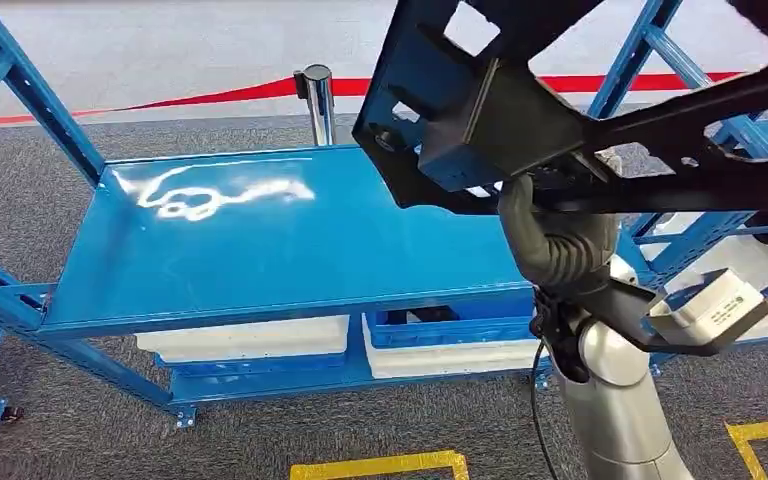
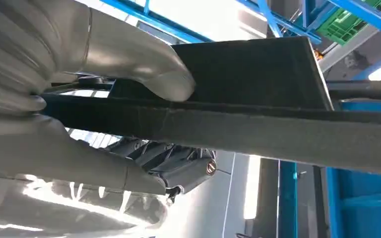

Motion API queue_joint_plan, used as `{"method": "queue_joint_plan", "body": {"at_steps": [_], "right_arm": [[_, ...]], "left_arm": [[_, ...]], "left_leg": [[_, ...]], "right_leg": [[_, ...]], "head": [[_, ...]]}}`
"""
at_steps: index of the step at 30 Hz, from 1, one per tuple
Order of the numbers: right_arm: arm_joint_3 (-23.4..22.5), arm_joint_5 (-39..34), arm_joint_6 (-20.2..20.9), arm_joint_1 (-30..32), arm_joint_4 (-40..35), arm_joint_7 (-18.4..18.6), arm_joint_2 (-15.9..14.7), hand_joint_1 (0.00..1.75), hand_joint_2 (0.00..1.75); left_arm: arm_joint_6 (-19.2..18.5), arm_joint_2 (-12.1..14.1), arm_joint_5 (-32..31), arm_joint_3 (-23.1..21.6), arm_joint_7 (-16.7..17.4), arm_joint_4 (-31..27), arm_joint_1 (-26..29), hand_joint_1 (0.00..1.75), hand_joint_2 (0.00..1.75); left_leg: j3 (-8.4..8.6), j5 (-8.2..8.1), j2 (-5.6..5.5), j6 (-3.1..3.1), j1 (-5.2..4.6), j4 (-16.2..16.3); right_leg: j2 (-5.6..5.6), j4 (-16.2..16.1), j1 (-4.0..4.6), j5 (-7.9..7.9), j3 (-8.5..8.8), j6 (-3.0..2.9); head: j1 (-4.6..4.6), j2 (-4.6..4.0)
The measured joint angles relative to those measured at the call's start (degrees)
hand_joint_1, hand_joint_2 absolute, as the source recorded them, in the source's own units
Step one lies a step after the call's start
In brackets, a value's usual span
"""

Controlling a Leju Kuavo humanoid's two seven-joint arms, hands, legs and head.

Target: Take the parts from the cabinet and place them on the table.

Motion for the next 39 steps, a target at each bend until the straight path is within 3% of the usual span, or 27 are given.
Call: {"method": "queue_joint_plan", "body": {"at_steps": [33, 39], "right_arm": [[0.3, 0.1, -0.9, 0.6, -0.4, -0.3, -0.1, 1.75, 1.75], [0.4, 0.0, -1.0, 0.6, -0.4, -0.3, -0.1, 1.75, 1.75]], "left_arm": [[1.1, 0.0, -0.9, 0.4, 1.5, 0.0, 0.0, 0.00, 1.75], [1.3, 0.0, -1.0, 0.4, 2.0, 0.0, 0.0, 0.00, 1.75]], "left_leg": [[0.00, 0.00, 0.00, 0.00, 0.00, 0.0], [-0.01, -0.16, -0.01, 0.22, -0.51, 0.1]], "right_leg": [[0.00, 0.0, 0.00, 0.00, 0.00, 0.00], [0.00, -0.1, -0.25, -0.03, 0.03, 0.12]], "head": [[0.00, 0.00], [-0.07, 0.00]]}}
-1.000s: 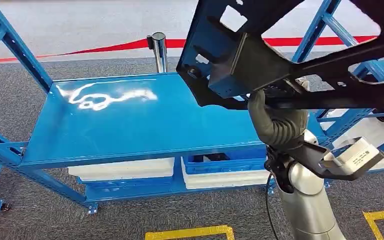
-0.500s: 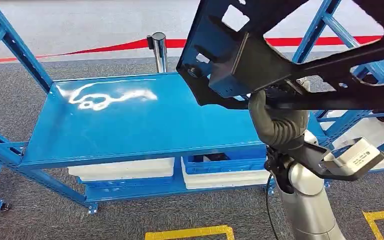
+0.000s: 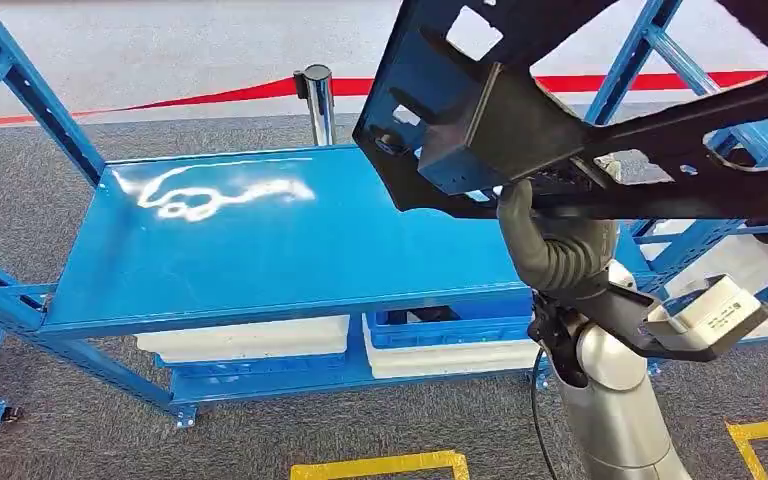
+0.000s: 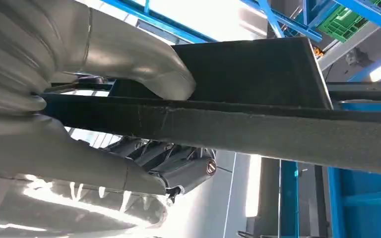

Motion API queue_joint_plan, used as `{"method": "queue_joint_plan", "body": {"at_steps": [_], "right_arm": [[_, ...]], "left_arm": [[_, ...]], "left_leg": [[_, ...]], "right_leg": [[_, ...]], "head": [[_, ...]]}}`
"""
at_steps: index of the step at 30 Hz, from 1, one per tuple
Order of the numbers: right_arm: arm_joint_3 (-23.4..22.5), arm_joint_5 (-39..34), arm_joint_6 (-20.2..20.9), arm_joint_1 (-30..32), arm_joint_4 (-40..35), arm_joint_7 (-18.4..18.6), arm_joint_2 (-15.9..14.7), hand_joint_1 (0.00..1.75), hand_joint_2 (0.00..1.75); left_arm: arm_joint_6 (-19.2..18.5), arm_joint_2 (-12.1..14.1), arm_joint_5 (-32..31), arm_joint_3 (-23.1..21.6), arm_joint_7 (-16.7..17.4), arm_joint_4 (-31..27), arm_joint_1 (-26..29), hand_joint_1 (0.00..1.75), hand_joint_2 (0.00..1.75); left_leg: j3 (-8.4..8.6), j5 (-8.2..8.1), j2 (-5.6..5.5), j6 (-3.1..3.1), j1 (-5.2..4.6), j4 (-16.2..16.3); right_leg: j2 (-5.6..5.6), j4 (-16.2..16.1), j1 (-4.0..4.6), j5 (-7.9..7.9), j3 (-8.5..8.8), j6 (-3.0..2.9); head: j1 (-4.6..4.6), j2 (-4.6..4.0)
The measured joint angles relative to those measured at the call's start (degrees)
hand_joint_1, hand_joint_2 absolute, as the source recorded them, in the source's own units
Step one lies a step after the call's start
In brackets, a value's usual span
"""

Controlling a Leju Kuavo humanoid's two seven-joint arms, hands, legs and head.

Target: Take the parts from the cabinet and place them on the table.

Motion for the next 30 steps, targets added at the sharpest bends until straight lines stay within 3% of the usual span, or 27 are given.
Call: {"method": "queue_joint_plan", "body": {"at_steps": [5, 6, 7, 8, 10, 11, 12, 13, 15, 16, 17, 18, 21, 22, 23, 26, 27, 28, 30], "right_arm": [[0.0, 0.0, -0.1, 0.0, 0.0, 0.0, 0.0, 1.75, 1.75], [0.0, 0.0, -0.1, 0.0, -0.2, 0.0, 0.1, 1.75, 1.75], [0.0, -0.1, -0.2, 0.1, -0.2, -0.1, 0.0, 1.75, 1.75], [0.0, -0.1, -0.2, 0.0, -0.2, -0.1, 0.0, 1.75, 1.75], [-0.1, -0.1, -0.2, 0.2, -0.2, -0.1, 0.0, 1.75, 1.75], [-0.1, -0.1, -0.2, 0.3, -0.2, -0.1, 0.0, 1.75, 1.75], [-0.1, -0.1, -0.2, 0.4, -0.2, -0.1, 0.0, 1.75, 1.75], [-0.1, -0.1, -0.2, 0.4, -0.2, -0.1, 0.0, 1.75, 1.75], [-0.1, -0.1, -0.2, 0.4, -0.2, -0.1, -0.1, 1.75, 1.75], [-0.1, -0.1, -0.2, 0.4, -0.2, -0.1, -0.1, 1.75, 1.75], [-0.1, -0.1, -0.2, 0.3, -0.2, -0.1, -0.1, 1.75, 1.75], [-0.1, -0.2, -0.2, 0.4, -0.3, -0.1, 0.0, 1.75, 1.75], [-0.2, -0.2, -0.3, 0.4, -0.3, -0.1, 0.0, 1.75, 1.75], [-0.2, -0.2, -0.3, 0.4, -0.3, -0.1, 0.0, 1.75, 1.75], [-0.2, -0.2, -0.3, 0.3, -0.3, -0.1, 0.0, 1.75, 1.75], [-0.2, -0.4, -0.3, 0.3, -0.3, -0.1, 0.0, 1.75, 1.75], [-0.1, -0.4, -0.3, 0.3, -0.3, -0.1, 0.0, 1.75, 1.75], [-0.1, -0.4, -0.3, 0.3, -0.3, -0.1, 0.0, 1.75, 1.75], [-0.2, -0.4, -0.3, 0.3, -0.3, -0.1, 0.0, 1.75, 1.75]], "left_arm": [[0.0, 0.1, -0.1, 0.0, 0.2, 0.0, 0.0, 0.00, 1.75], [0.0, 0.1, -0.1, 0.0, 0.2, 0.0, 0.0, 0.00, 1.75], [0.0, 0.1, -0.1, 0.0, 0.2, 0.0, 0.0, 0.00, 1.75], [0.1, 0.1, -0.1, 0.0, 0.2, 0.0, 0.0, 0.00, 1.75], [0.2, 0.1, -0.1, 0.0, 0.2, 0.0, 0.0, 0.00, 1.75], [0.2, 0.1, -0.1, 0.0, 0.2, 0.0, 0.0, 0.00, 1.75], [0.2, 0.1, -0.1, 0.0, 0.2, 0.0, 0.0, 0.00, 1.75], [0.2, 0.1, -0.1, 0.0, 0.2, 0.0, 0.0, 0.00, 1.75], [0.2, 0.1, -0.2, 0.0, 0.2, 0.0, 0.0, 0.00, 1.75], [0.2, 0.2, -0.2, 0.0, 0.2, 0.0, 0.0, 0.00, 1.75], [0.2, 0.4, -0.2, 0.0, 0.2, 0.0, 0.0, 0.00, 1.75], [0.2, 0.4, -0.3, 0.0, 0.2, 0.0, -0.1, 0.00, 1.75], [0.2, 0.4, -0.3, 0.0, 0.2, 0.0, 0.1, 0.00, 1.75], [0.2, 0.4, -0.3, 0.0, 0.2, 0.0, 0.0, 0.00, 1.75], [0.2, 0.4, -0.3, 0.0, 0.2, 0.0, 0.0, 0.00, 1.75], [0.2, 0.4, -0.4, 0.0, 0.2, 0.0, 0.1, 0.00, 1.75], [0.2, 0.4, -0.4, 0.0, 0.1, 0.0, 0.1, 0.00, 1.75], [0.2, 0.4, -0.4, 0.0, 0.1, 0.0, 0.0, 0.00, 1.75], [0.2, 0.4, -0.5, 0.0, 0.2, 0.0, 0.0, 0.00, 1.75]], "left_leg": [[0.02, -0.16, 0.00, 0.43, -0.52, -0.1], [0.39, 0.07, 0.07, 0.73, 0.20, -0.7], [0.75, 0.13, 0.13, 0.83, 0.31, -1.0], [0.89, 0.08, 0.23, 0.99, 0.44, -1.1], [0.92, 0.02, 0.29, 1.06, 0.55, -1.1], [0.91, -0.02, 0.28, 1.01, 0.65, -1.1], [0.94, -0.06, 0.26, 0.95, 0.79, -1.0], [1.06, -0.18, 0.18, 0.75, 1.04, -1.0], [1.45, -0.60, 0.05, -0.11, 1.75, -0.7], [1.50, -0.93, -0.02, -0.74, 1.73, -0.4], [1.22, -1.19, -0.16, -1.39, 1.33, 0.2], [1.15, -1.04, -0.18, -1.67, 1.27, 0.0], [1.57, -0.75, -0.08, -2.64, 1.65, -0.7], [1.44, -1.61, 0.10, -2.70, 1.83, 0.0], [0.48, -3.51, 0.20, -2.56, 1.75, 2.6], [-5.39, -9.64, 0.15, -2.53, 1.24, 16.4], [-6.17, -9.74, 0.15, -2.47, 1.23, 18.3], [-5.57, -8.61, 0.15, -2.35, 1.22, 17.3], [-1.48, -3.83, 0.18, -2.18, 1.30, 8.7]], "right_leg": [[0.00, -0.2, -0.49, -0.01, 0.09, 0.61], [0.02, -0.1, -0.32, -0.32, 0.15, 0.87], [-0.09, 0.8, -0.44, -0.95, -0.14, 0.95], [-0.08, 3.5, -0.41, -2.57, -1.44, 1.01], [-0.08, 13.1, -0.62, -6.52, -6.57, 1.12], [-0.08, 16.7, -0.81, -7.31, -8.82, 1.24], [-0.09, 18.0, -1.04, -6.90, -9.93, 1.37], [-0.10, 16.6, -1.26, -5.18, -9.69, 1.60], [-0.21, 7.6, -1.92, 0.75, -5.94, 2.47], [-0.34, 3.0, -2.53, 2.85, -3.94, 3.04], [-0.14, 1.7, -2.22, 1.74, -3.45, 3.31], [-0.05, 2.2, -2.11, 1.69, -3.77, 2.53], [0.06, 2.4, -2.16, 1.73, -3.97, 1.18], [-0.04, 2.3, -2.43, 1.86, -3.83, 0.77], [-0.14, 2.3, -2.32, 1.77, -3.75, 0.32], [-0.29, 2.3, -1.87, 1.63, -3.68, -0.27], [-0.28, 2.4, -1.75, 1.61, -3.60, -0.29], [-0.25, 2.4, -1.73, 1.53, -3.46, -0.35], [-0.12, 2.4, -1.81, 1.24, -2.98, -0.24]], "head": [[-0.09, 0.00], [-0.17, 0.00], [-0.04, 0.00], [0.44, 0.00], [1.01, 0.00], [1.16, 0.00], [1.29, 0.00], [1.42, 0.00], [1.73, 0.00], [2.21, 0.00], [2.91, 0.00], [2.75, 0.00], [1.31, 0.00], [0.72, 0.00], [0.22, 0.00], [-1.05, 0.00], [-1.05, 0.00], [-1.09, 0.00], [-1.24, 0.00]]}}
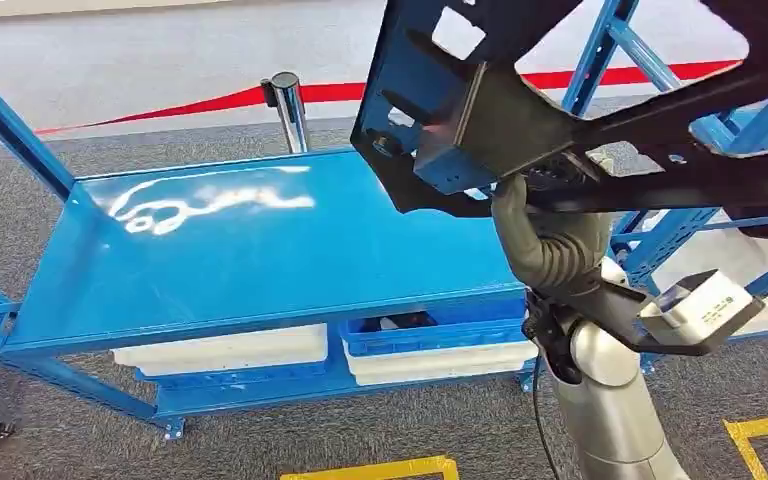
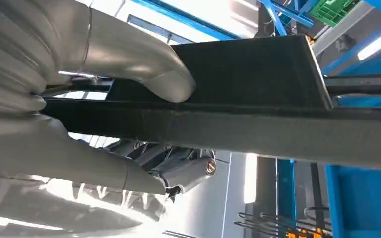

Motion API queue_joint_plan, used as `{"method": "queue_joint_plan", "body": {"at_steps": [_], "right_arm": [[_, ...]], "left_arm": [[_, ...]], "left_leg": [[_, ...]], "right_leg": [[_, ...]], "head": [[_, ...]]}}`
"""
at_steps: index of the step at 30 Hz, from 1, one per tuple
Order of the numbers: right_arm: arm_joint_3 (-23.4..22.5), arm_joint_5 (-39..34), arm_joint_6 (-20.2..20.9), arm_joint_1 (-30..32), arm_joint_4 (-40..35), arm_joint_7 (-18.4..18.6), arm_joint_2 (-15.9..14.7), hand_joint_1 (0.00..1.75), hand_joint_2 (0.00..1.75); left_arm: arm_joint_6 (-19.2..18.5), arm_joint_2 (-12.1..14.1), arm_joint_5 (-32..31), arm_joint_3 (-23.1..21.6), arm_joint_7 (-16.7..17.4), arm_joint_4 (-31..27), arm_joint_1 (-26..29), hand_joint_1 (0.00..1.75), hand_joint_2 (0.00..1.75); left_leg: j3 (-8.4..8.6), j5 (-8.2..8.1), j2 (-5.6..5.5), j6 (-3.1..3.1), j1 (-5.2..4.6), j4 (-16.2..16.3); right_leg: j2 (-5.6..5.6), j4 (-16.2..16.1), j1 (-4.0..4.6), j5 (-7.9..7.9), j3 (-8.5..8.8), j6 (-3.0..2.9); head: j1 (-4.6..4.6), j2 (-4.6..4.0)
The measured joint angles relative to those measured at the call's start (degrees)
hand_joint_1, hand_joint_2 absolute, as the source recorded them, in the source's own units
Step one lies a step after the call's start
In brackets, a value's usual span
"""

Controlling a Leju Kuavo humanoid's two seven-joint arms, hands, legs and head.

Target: Take the parts from the cabinet and place them on the table.

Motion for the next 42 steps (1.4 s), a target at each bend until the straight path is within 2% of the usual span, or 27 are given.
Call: {"method": "queue_joint_plan", "body": {"at_steps": [1, 2, 5, 7, 8, 11, 12, 13, 14, 16, 17, 21, 22, 23, 24, 26, 27, 28, 29, 31, 32, 33, 37, 38, 39, 41, 42], "right_arm": [[0.0, 0.0, 0.0, 0.0, 0.0, 0.0, 0.0, 1.75, 1.75], [0.0, 0.0, -0.1, 0.0, 0.0, -0.1, 0.0, 1.75, 1.75], [0.0, -0.1, -0.1, 0.0, 0.0, -0.1, 0.0, 1.75, 1.75], [-0.1, -0.1, -0.1, 0.0, 0.0, -0.1, 0.0, 1.75, 1.75], [-0.1, -0.1, -0.2, -0.1, 0.0, -0.1, 0.0, 1.75, 1.75], [-0.1, -0.1, -0.3, 0.0, 0.0, -0.1, 0.0, 1.75, 1.75], [-0.1, -0.1, -0.3, 0.0, 0.0, -0.1, 0.0, 1.75, 1.75], [-0.1, -0.1, -0.3, 0.1, 0.0, -0.1, 0.0, 1.75, 1.75], [-0.1, -0.1, -0.3, 0.1, 0.0, -0.1, -0.1, 1.75, 1.75], [-0.1, -0.1, -0.3, -0.1, 0.0, -0.1, -0.1, 1.75, 1.75], [-0.1, -0.1, -0.3, -0.2, 0.0, -0.1, -0.1, 1.75, 1.75], [-0.1, -0.1, -0.3, -0.2, -0.1, -0.1, -0.1, 1.75, 1.75], [-0.1, -0.1, -0.3, -0.3, -0.1, -0.2, 0.0, 1.75, 1.75], [0.0, -0.1, -0.3, -0.3, -0.1, -0.1, 0.0, 1.75, 1.75], [0.0, -0.1, -0.3, -0.3, -0.1, -0.1, 0.0, 1.75, 1.75], [0.0, -0.1, -0.3, -0.3, -0.1, -0.1, 0.1, 1.75, 1.75], [0.0, -0.1, -0.3, -0.3, -0.1, -0.1, 0.1, 1.75, 1.75], [0.0, -0.1, -0.3, -0.2, -0.1, -0.1, 0.1, 1.75, 1.75], [0.0, -0.1, -0.3, -0.2, -0.1, -0.1, 0.1, 1.75, 1.75], [0.0, -0.1, -0.3, -0.2, -0.1, -0.1, 0.1, 1.75, 1.75], [0.0, -0.1, -0.3, -0.2, -0.1, -0.2, 0.1, 1.75, 1.75], [-0.1, -0.1, -0.4, -0.2, -0.1, -0.2, 0.1, 1.75, 1.75], [0.0, -0.1, -0.5, -0.1, -0.2, -0.2, 0.0, 1.75, 1.75], [-0.1, -0.1, -0.5, -0.1, -0.2, -0.4, 0.0, 1.75, 1.75], [-0.1, -0.1, -0.5, -0.2, -0.2, -0.3, 0.0, 1.75, 1.75], [-0.1, -0.2, -0.6, -0.1, -0.2, -0.4, 0.0, 1.75, 1.75], [-0.1, -0.2, -0.6, -0.1, -0.2, -0.4, 0.0, 1.75, 1.75]], "left_arm": [[0.0, 0.0, 0.0, 0.0, 0.0, 0.0, 0.0, 0.00, 1.75], [0.0, 0.0, 0.0, 0.0, 0.0, 0.0, 0.1, 0.00, 1.75], [0.0, 0.0, -0.1, 0.0, 0.0, 0.0, 0.0, 0.00, 1.75], [0.2, 0.0, -0.1, 0.0, 0.0, 0.0, 0.1, 0.00, 1.75], [0.2, 0.0, -0.2, 0.0, 0.0, 0.0, 0.1, 0.00, 1.75], [0.2, 0.0, -0.2, 0.0, 0.0, 0.0, 0.0, 0.00, 1.75], [0.2, 0.0, -0.2, 0.0, 0.0, 0.0, 0.0, 0.00, 1.75], [0.2, 0.0, -0.2, 0.0, 0.0, 0.0, 0.0, 0.00, 1.75], [0.2, 0.0, -0.2, 0.0, 0.0, 0.1, 0.0, 0.00, 1.75], [0.2, 0.0, -0.2, 0.0, 0.0, 0.0, 0.0, 0.00, 1.75], [0.2, 0.0, -0.3, 0.0, 0.0, 0.0, 0.0, 0.00, 1.75], [0.2, 0.0, -0.3, 0.0, 0.0, 0.0, 0.0, 0.00, 1.75], [0.2, 0.0, -0.4, 0.0, 0.0, 0.1, 0.0, 0.00, 1.75], [0.2, 0.1, -0.4, 0.0, 0.0, 0.1, -0.1, 0.00, 1.75], [0.2, 0.1, -0.4, 0.0, 0.0, 0.1, 0.0, 0.00, 1.75], [0.2, 0.1, -0.4, 0.0, 0.0, 0.1, 0.0, 0.00, 1.75], [0.2, 0.1, -0.4, 0.0, 0.0, 0.1, 0.0, 0.00, 1.75], [0.2, 0.1, -0.4, 0.0, 0.0, 0.1, -0.1, 0.00, 1.75], [0.2, 0.1, -0.4, 0.0, 0.0, 0.1, -0.1, 0.00, 1.75], [0.2, 0.1, -0.4, 0.0, 0.0, 0.1, -0.1, 0.00, 1.75], [0.2, 0.1, -0.4, 0.0, 0.0, 0.1, -0.2, 0.00, 1.75], [0.2, 0.1, -0.5, 0.0, 0.0, 0.1, -0.2, 0.00, 1.75], [0.2, 0.1, -0.4, 0.0, 0.0, 0.2, 0.0, 0.00, 1.75], [0.2, 0.1, -0.5, 0.0, 0.0, 0.2, -0.1, 0.00, 1.75], [0.2, 0.1, -0.5, 0.0, 0.0, 0.2, -0.1, 0.00, 1.75], [0.2, 0.1, -0.4, 0.0, 0.0, 0.2, -0.1, 0.00, 1.75], [0.2, 0.1, -0.4, 0.0, 0.0, 0.2, -0.1, 0.00, 1.75]], "left_leg": [[2.28, 2.34, 0.00, 0.05, 0.08, -5.0], [2.94, 1.96, -0.08, -0.04, -0.02, -6.7], [2.63, 1.60, -0.49, 0.60, -0.49, -7.2], [2.66, 1.98, -0.28, 1.59, -0.30, -7.6], [2.55, 2.05, -0.25, 1.87, -0.34, -7.6], [2.02, 2.45, 0.02, 2.47, -0.61, -7.5], [1.86, 2.57, 0.07, 2.64, -0.70, -7.5], [1.79, 2.67, 0.07, 2.66, -0.75, -7.5], [1.75, 2.78, 0.05, 2.68, -0.78, -7.5], [1.76, 3.00, -0.03, 2.43, -0.77, -7.5], [1.67, 3.18, -0.03, 2.14, -0.83, -7.5], [1.25, 4.44, -0.09, 0.63, -0.86, -8.0], [0.98, 3.99, -0.14, 0.36, -0.84, -7.7], [0.56, 2.23, -0.09, 0.37, -0.83, -6.6], [-0.45, -0.78, -0.11, 0.36, -0.77, -3.3], [-3.07, -6.33, -0.13, 0.17, -0.77, 6.2], [-3.43, -7.62, -0.12, 0.06, -0.71, 9.2], [-2.55, -7.49, -0.10, -0.02, -0.54, 9.2], [-0.46, -6.46, -0.09, -0.14, -0.34, 6.6], [6.57, -2.71, -0.07, -0.49, 0.21, -4.3], [8.89, -2.82, -0.12, -0.87, 0.57, -8.6], [8.44, -2.37, -0.65, -0.41, -0.07, -8.7], [6.67, -0.65, -0.51, 1.66, -0.51, -8.3], [6.11, 0.06, -0.15, 2.23, -0.38, -8.3], [5.24, 0.68, -0.07, 2.70, -0.36, -8.3], [3.76, 1.75, 0.18, 3.00, -0.54, -8.3], [2.88, 2.44, 0.26, 3.03, -0.64, -8.3]], "right_leg": [[0.05, 0.1, -0.07, -0.23, 0.25, 0.27], [0.12, 0.4, 0.38, -0.42, 0.10, 0.60], [0.08, 0.2, 0.49, 0.05, -0.34, 1.36], [0.00, 0.5, 0.31, -0.62, -0.51, 1.77], [-0.05, 2.1, 0.47, -2.13, -1.23, 1.80], [-0.04, 14.7, 0.64, -8.44, -6.66, 1.86], [-0.04, 17.3, 0.64, -9.03, -7.69, 1.83], [-0.04, 17.0, 0.65, -8.25, -7.28, 1.77], [-0.04, 14.0, 0.66, -6.29, -5.55, 1.69], [-0.04, 3.1, 0.85, -1.39, 0.49, 1.33], [-0.03, 0.1, 1.02, -1.83, 1.92, 1.06], [0.13, 0.0, 1.68, -0.86, 1.15, 0.24], [-0.06, -0.7, 0.43, -0.09, 0.87, -0.36], [-0.27, -0.7, 0.63, 0.28, 0.53, -0.44], [-0.40, -0.7, 0.65, 0.65, 0.08, -0.94], [-0.59, -0.6, 0.73, 1.50, -0.94, -1.22], [-0.61, -0.6, 0.73, 1.95, -1.55, -1.17], [-0.62, -0.5, 0.69, 2.34, -2.07, -1.09], [-0.61, -0.4, 0.59, 2.72, -2.58, -0.93], [-0.57, 0.2, 0.20, 3.17, -3.48, -0.32], [-0.56, 0.6, 0.24, 3.33, -3.91, -0.03], [-0.53, 1.1, 0.69, 3.55, -4.35, 0.38], [-0.40, 0.3, 0.51, 5.58, -4.64, 1.99], [-0.48, 1.0, 0.34, 3.63, -5.27, 2.06], [-0.47, 3.6, 0.48, 0.28, -6.12, 2.05], [-0.47, 11.8, 0.61, -5.66, -8.10, 2.08], [-0.46, 15.8, 0.67, -7.30, -8.63, 2.06]], "head": [[-0.09, 0.00], [-0.26, 0.00], [0.02, 0.00], [0.06, 0.00], [0.28, 0.00], [1.61, 0.00], [1.79, 0.00], [1.99, 0.00], [2.25, 0.00], [2.80, 0.00], [3.13, 0.00], [2.86, 0.00], [2.64, 0.00], [2.31, 0.00], [1.51, 0.00], [0.81, 0.00], [0.65, 0.00], [0.52, 0.00], [0.44, 0.00], [0.35, 0.00], [0.09, 0.00], [-0.09, 0.00], [0.44, 0.00], [0.37, 0.00], [0.94, 0.00], [1.61, 0.00], [1.92, 0.00]]}}
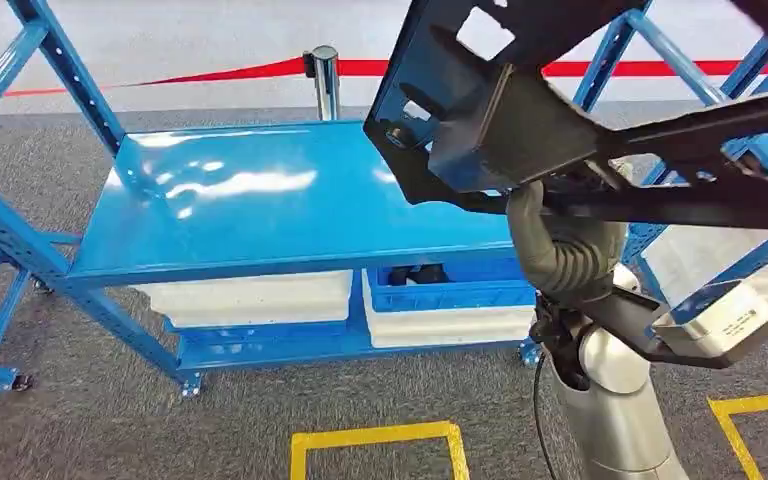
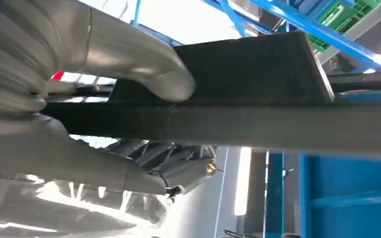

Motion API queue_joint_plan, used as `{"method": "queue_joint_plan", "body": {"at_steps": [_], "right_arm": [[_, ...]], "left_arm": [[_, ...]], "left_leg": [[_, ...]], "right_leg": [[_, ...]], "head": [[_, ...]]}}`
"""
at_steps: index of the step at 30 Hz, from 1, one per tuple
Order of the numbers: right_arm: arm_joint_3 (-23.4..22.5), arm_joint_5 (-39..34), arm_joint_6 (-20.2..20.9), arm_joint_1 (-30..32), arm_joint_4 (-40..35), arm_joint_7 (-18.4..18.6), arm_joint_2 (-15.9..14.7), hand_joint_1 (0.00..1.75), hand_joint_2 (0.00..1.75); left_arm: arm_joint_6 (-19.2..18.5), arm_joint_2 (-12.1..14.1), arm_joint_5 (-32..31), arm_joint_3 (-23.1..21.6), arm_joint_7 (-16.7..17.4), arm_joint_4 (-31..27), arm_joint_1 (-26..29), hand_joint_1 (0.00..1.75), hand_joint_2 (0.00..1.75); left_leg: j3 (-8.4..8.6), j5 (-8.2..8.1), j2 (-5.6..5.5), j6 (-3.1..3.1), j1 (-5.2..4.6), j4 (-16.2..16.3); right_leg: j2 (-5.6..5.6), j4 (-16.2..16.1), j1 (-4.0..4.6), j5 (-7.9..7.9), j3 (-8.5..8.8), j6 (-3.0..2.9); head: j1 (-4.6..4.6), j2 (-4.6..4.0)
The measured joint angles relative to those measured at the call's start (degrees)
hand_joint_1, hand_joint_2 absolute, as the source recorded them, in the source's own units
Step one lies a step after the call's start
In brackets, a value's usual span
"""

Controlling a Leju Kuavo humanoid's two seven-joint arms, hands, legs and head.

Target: Take the parts from the cabinet and place them on the table.

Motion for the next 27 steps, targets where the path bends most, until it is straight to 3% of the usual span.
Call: {"method": "queue_joint_plan", "body": {"at_steps": [1, 2, 4, 5, 6, 7, 9, 10, 11, 12, 14, 15, 16, 17, 18, 20, 21, 25, 27], "right_arm": [[0.0, 0.0, -0.1, 0.1, 0.0, 0.0, 0.0, 1.75, 1.75], [0.0, 0.0, -0.1, 0.2, 0.0, 0.0, 0.0, 1.75, 1.75], [0.0, 0.0, -0.3, 0.2, 0.0, 0.0, 0.0, 1.75, 1.75], [0.0, 0.0, -0.3, 0.1, 0.0, 0.0, 0.0, 1.75, 1.75], [0.0, 0.0, -0.3, 0.1, -0.2, 0.0, 0.0, 1.75, 1.75], [0.0, 0.0, -0.4, 0.2, -0.2, -0.2, 0.0, 1.75, 1.75], [-0.1, 0.0, -0.5, 0.3, -0.2, -0.2, 0.0, 1.75, 1.75], [-0.2, 0.0, -0.6, 0.4, -0.2, -0.2, 0.0, 1.75, 1.75], [-0.3, 0.0, -0.6, 0.4, -0.2, -0.2, 0.0, 1.75, 1.75], [-0.3, 0.0, -0.6, 0.3, -0.2, -0.2, 0.0, 1.75, 1.75], [-0.4, 0.0, -0.9, 0.8, -0.2, -0.3, 0.0, 1.75, 1.75], [-0.5, 0.0, -0.9, 0.9, -0.2, -0.3, 0.0, 1.75, 1.75], [-0.5, 0.0, -1.0, 1.2, -0.2, -0.3, 0.0, 1.75, 1.75], [-0.5, 0.0, -1.0, 1.4, -0.2, -0.3, 0.0, 1.75, 1.75], [-0.6, 0.0, -1.0, 1.6, -0.2, -0.3, 0.0, 1.75, 1.75], [-0.8, 0.0, -1.0, 1.7, -0.2, -0.3, 0.0, 1.75, 1.75], [-0.9, 0.0, -1.1, 1.7, -0.2, -0.4, 0.0, 1.75, 1.75], [-0.9, 0.0, -1.1, 2.0, -0.3, -0.6, 0.0, 1.75, 1.75], [-1.1, 0.0, -1.1, 2.0, -0.4, -0.7, 0.0, 1.75, 1.75]], "left_arm": [[0.0, 0.0, 0.0, 0.0, 0.0, 0.0, 0.0, 0.00, 1.75], [-0.1, 0.0, 0.0, 0.0, 0.0, 0.0, 0.0, 0.00, 1.75], [-0.2, 0.0, 0.0, 0.0, -0.1, 0.0, 0.0, 0.00, 1.75], [-0.1, 0.0, 0.0, 0.0, -0.2, 0.0, 0.0, 0.00, 1.75], [0.0, 0.0, -0.1, 0.0, -0.2, 0.0, 0.0, 0.00, 1.75], [0.0, 0.0, -0.1, 0.0, -0.2, 0.0, 0.0, 0.00, 1.75], [0.0, 0.0, -0.1, 0.0, -0.2, 0.0, 0.0, 0.00, 1.75], [0.0, 0.0, -0.1, 0.0, -0.2, 0.0, 0.0, 0.00, 1.75], [0.1, 0.0, -0.1, 0.0, -0.2, 0.0, 0.0, 0.00, 1.75], [0.1, 0.0, -0.1, 0.0, -0.3, 0.0, 0.0, 0.00, 1.75], [0.1, 0.0, -0.1, 0.0, -0.7, 0.0, 0.0, 0.00, 1.75], [0.1, 0.0, -0.1, 0.0, -0.8, 0.0, 0.0, 0.00, 1.75], [0.1, 0.0, -0.2, 0.0, -1.1, 0.0, 0.0, 0.00, 1.75], [0.1, 0.0, -0.2, 0.0, -1.3, 0.0, 0.0, 0.00, 1.75], [0.2, 0.0, -0.4, 0.0, -1.5, 0.0, 0.0, 0.00, 1.75], [0.4, 0.0, -0.5, 0.0, -1.4, 0.0, 0.1, 0.00, 1.75], [0.4, 0.0, -0.5, 0.0, -1.4, 0.0, 0.1, 0.00, 1.75], [0.4, 0.0, -0.5, 0.0, -1.2, 0.0, 0.1, 0.00, 1.75], [0.4, 0.0, -0.6, 0.0, -1.2, 0.0, 0.1, 0.00, 1.75]], "left_leg": [[-0.84, 0.59, 0.08, -0.01, -0.12, 0.0], [-1.63, 1.18, 0.13, -0.06, -0.18, 0.1], [-2.90, 2.08, 0.13, -0.24, -0.20, 0.1], [-3.29, 2.58, 0.11, -0.41, -0.19, 0.1], [-3.60, 2.94, 0.01, -0.79, -0.45, 0.2], [-3.66, 3.43, 0.04, -1.09, -0.43, 0.1], [-3.52, 4.39, 0.09, -1.80, -0.19, -0.5], [-3.52, 4.82, 0.05, -2.32, -0.39, -0.7], [-3.95, 4.00, -0.13, -2.46, 0.04, -0.3], [-4.88, 1.18, -0.09, -2.38, -0.06, 2.0], [-7.40, -4.73, -0.13, -2.52, -0.09, 10.5], [-8.47, -6.25, -0.12, -2.61, -0.08, 14.7], [-8.62, -6.38, -0.11, -2.61, -0.05, 16.9], [-7.26, -5.51, -0.10, -2.61, -0.04, 16.1], [-4.64, -3.80, -0.09, -2.59, 0.01, 12.6], [1.80, -0.30, -0.03, -2.51, 0.15, 2.0], [3.10, -1.70, 0.00, -2.43, 0.04, 0.2], [2.10, -1.42, -0.20, -1.54, -0.28, -0.4], [2.01, -0.96, 0.01, -0.67, 0.05, -0.9]], "right_leg": [[0.00, 1.6, 0.02, 0.33, 0.41, -0.04], [0.00, 0.8, 0.06, 1.88, 1.95, -0.12], [0.00, -6.2, 0.34, 5.54, 7.54, -0.54], [0.00, -11.5, 0.56, 5.82, 11.48, -0.92], [-0.01, -16.8, 1.07, 3.76, 15.03, -1.36], [0.05, -18.3, 1.14, 3.00, 15.63, -1.45], [0.13, -18.1, 1.44, 3.42, 14.50, -1.78], [0.12, -18.4, 1.20, 4.05, 14.27, -2.36], [-0.09, -18.7, 0.50, 4.82, 14.16, -2.83], [-0.07, -18.7, 0.54, 5.33, 13.59, -3.47], [-0.17, -18.7, 0.61, 6.05, 12.75, -3.74], [-0.18, -18.6, 0.70, 6.33, 12.34, -3.73], [-0.18, -18.5, 0.73, 6.55, 11.98, -3.65], [-0.18, -18.4, 0.72, 6.67, 11.74, -3.55], [-0.17, -18.3, 0.70, 6.73, 11.60, -3.46], [-0.17, -17.6, 0.63, 6.52, 11.43, -3.16], [-0.19, -17.3, 0.89, 6.36, 10.77, -2.84], [-0.20, -16.9, 0.91, 6.89, 10.16, -1.92], [-0.15, -14.6, 0.88, 4.60, 9.02, -1.49]], "head": [[0.21, 0.00], [0.37, 0.00], [0.78, 0.00], [1.02, 0.00], [1.38, 0.00], [1.35, 0.00], [1.07, 0.00], [0.98, 0.00], [0.65, 0.00], [0.39, 0.00], [-0.79, 0.00], [-1.14, 0.00], [-1.29, 0.00], [-1.36, 0.00], [-1.49, 0.00], [-1.73, 0.00], [-1.82, 0.00], [-1.79, 0.00], [-1.47, 0.00]]}}
